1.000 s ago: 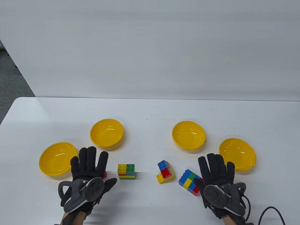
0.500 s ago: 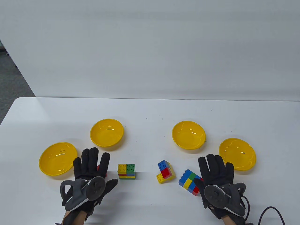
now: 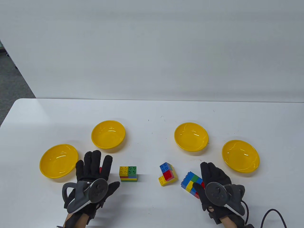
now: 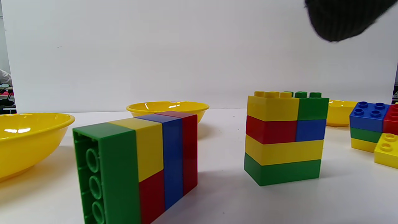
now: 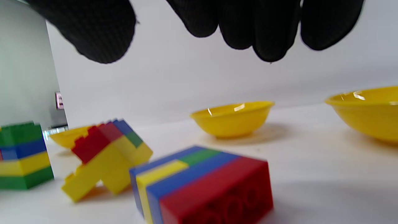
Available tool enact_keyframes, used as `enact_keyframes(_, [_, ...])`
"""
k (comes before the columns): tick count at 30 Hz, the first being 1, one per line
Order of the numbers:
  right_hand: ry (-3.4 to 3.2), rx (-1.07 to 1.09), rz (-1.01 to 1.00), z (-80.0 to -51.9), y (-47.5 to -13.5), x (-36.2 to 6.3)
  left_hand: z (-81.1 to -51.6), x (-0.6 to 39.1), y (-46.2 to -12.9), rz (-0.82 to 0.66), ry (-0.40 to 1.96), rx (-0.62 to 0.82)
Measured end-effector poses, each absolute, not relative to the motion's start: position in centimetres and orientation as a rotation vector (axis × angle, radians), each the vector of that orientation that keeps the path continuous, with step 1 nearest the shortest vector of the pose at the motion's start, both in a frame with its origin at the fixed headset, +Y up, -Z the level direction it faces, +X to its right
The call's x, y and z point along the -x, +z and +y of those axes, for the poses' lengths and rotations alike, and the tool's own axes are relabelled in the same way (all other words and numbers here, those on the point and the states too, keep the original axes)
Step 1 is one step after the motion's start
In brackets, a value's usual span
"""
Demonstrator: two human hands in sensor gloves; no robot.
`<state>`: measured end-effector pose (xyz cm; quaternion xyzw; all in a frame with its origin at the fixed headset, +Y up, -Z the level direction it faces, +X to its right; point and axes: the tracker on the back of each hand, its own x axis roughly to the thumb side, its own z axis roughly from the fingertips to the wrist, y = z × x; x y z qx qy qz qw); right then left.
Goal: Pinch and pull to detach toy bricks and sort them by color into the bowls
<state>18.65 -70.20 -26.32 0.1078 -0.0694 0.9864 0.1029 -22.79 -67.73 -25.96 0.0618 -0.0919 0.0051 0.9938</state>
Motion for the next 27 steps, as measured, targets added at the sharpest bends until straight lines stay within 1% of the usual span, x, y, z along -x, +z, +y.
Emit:
enact_keyframes(4, [3.003, -0.320, 0.034, -72.5, -27.3, -17.7, -67.8, 22.8, -26.0, -0.185, 0.014, -0.126])
enact_keyframes(7, [3.040, -0.295, 0.108, -73.7, -27.8, -17.3, -67.8, 22.8, -26.0, -0.188, 0.014, -0.127])
enact_keyframes(10, [3.034, -0.240, 0.208, -75.0, -28.6, -17.0, -67.9, 22.7, -26.0, -0.190, 0.012, -0.123])
enact_keyframes(14, [3.040, -0.151, 0.294, -76.5, -29.4, -16.8, -67.9, 22.6, -25.9, -0.192, 0.009, -0.120])
enact_keyframes(18, [3.049, -0.099, 0.216, -76.9, -29.7, -16.6, -68.0, 22.5, -25.9, -0.191, 0.009, -0.119])
enact_keyframes(23, [2.995, -0.083, 0.178, -76.1, -29.7, -17.0, -68.0, 22.4, -25.9, -0.192, 0.002, -0.120])
enact_keyframes(25, [2.932, -0.057, 0.090, -74.8, -29.7, -17.7, -67.6, 22.6, -25.9, -0.191, 0.009, -0.140])
enact_keyframes(27, [2.840, -0.059, -0.077, -72.3, -29.5, -18.5, -67.0, 23.1, -25.9, -0.184, 0.052, -0.166])
